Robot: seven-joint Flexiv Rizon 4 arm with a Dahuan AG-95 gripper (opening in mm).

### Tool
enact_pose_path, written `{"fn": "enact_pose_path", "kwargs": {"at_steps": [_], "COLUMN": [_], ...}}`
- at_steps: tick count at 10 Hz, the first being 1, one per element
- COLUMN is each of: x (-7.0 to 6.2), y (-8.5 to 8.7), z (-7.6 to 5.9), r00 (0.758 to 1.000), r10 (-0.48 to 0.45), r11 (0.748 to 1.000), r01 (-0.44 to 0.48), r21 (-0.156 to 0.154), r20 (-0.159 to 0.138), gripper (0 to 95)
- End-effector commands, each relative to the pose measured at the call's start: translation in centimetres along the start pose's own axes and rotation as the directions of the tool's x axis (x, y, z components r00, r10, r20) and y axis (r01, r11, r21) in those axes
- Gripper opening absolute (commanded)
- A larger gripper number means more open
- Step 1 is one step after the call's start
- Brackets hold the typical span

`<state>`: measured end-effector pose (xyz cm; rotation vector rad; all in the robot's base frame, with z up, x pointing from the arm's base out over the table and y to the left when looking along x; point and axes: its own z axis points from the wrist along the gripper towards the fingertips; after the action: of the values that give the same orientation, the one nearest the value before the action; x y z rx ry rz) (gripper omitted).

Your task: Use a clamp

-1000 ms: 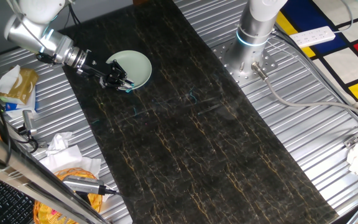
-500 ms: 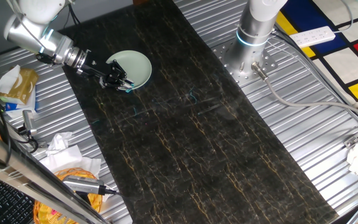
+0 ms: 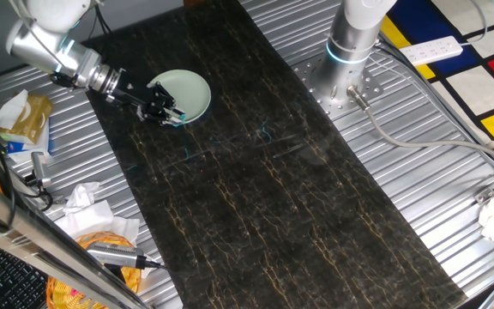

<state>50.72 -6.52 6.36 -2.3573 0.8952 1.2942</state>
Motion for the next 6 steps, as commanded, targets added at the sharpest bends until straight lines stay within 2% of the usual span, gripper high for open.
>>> {"fn": "enact_pose_path", "kwargs": {"at_steps": [1,5,6], "x": [0.01,-0.04,-0.07], "y": [0.01,0.01,0.01], "z": [0.07,0.05,0.04], "r00": [1.000,1.000,1.000], "r10": [0.000,-0.004,0.004], "r11": [1.000,1.000,1.000], "r01": [0.000,0.004,-0.003], "r21": [0.002,0.013,0.015], "r20": [-0.004,-0.009,-0.012], "gripper": [19.0,95.0,95.0]}}
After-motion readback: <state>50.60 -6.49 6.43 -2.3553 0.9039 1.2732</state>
